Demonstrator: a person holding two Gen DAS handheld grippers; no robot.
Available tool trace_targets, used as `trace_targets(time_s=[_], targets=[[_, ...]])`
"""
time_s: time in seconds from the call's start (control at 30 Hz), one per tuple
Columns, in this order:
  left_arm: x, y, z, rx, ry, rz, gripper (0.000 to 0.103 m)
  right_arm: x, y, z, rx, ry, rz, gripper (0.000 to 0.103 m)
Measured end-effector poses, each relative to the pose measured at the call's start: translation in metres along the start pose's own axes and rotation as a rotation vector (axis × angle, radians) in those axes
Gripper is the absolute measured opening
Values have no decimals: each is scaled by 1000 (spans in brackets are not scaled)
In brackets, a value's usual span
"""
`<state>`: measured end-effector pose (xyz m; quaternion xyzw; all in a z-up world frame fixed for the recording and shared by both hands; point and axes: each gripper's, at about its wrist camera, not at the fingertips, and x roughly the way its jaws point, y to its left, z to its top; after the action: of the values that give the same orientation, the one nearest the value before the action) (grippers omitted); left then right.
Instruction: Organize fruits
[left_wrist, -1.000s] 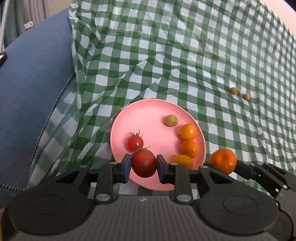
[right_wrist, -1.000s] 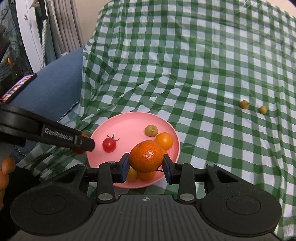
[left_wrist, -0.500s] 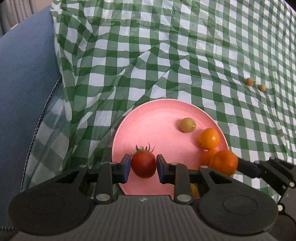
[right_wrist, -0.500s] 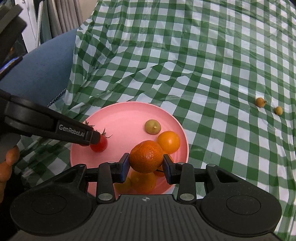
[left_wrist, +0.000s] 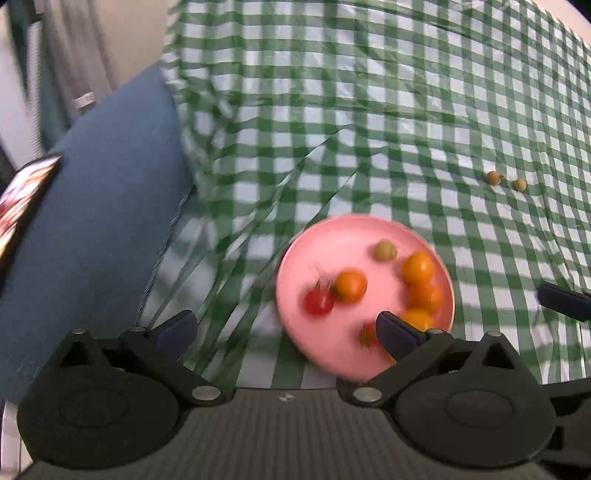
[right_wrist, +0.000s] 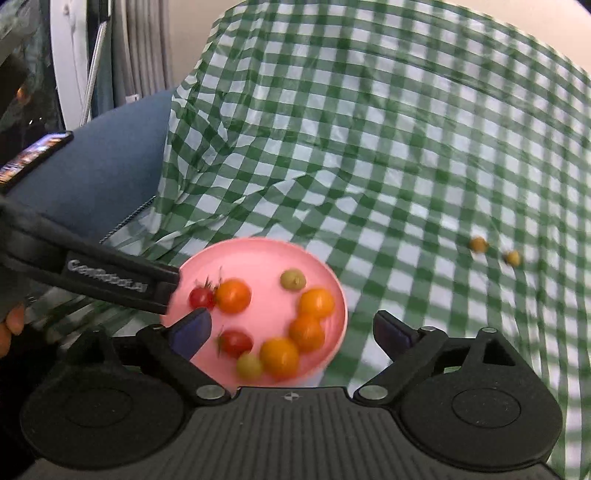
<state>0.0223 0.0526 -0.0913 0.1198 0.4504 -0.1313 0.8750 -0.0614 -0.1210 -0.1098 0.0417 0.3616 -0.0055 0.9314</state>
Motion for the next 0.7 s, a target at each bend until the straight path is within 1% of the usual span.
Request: trace_targets(time_s=[0.1,0.23,0.37,0.5,0.7], targets=[[-28,6,-25,-38,0,25,103,-28,2,-15,30,5,4,97],[-56,8,-50,-61,-22,43,103,-59,7,-26,32,-29,-5,98],[-78,8,-62,-60,-46,52,103,-88,13,-31,33,-81,4,99],[-101,7,-69,-66,-94,55,103,-111,20,-35,20,-130,11,100],[-128,4,-77,-60,-154,67,103,-135,22,-37,25,-174,15,100]])
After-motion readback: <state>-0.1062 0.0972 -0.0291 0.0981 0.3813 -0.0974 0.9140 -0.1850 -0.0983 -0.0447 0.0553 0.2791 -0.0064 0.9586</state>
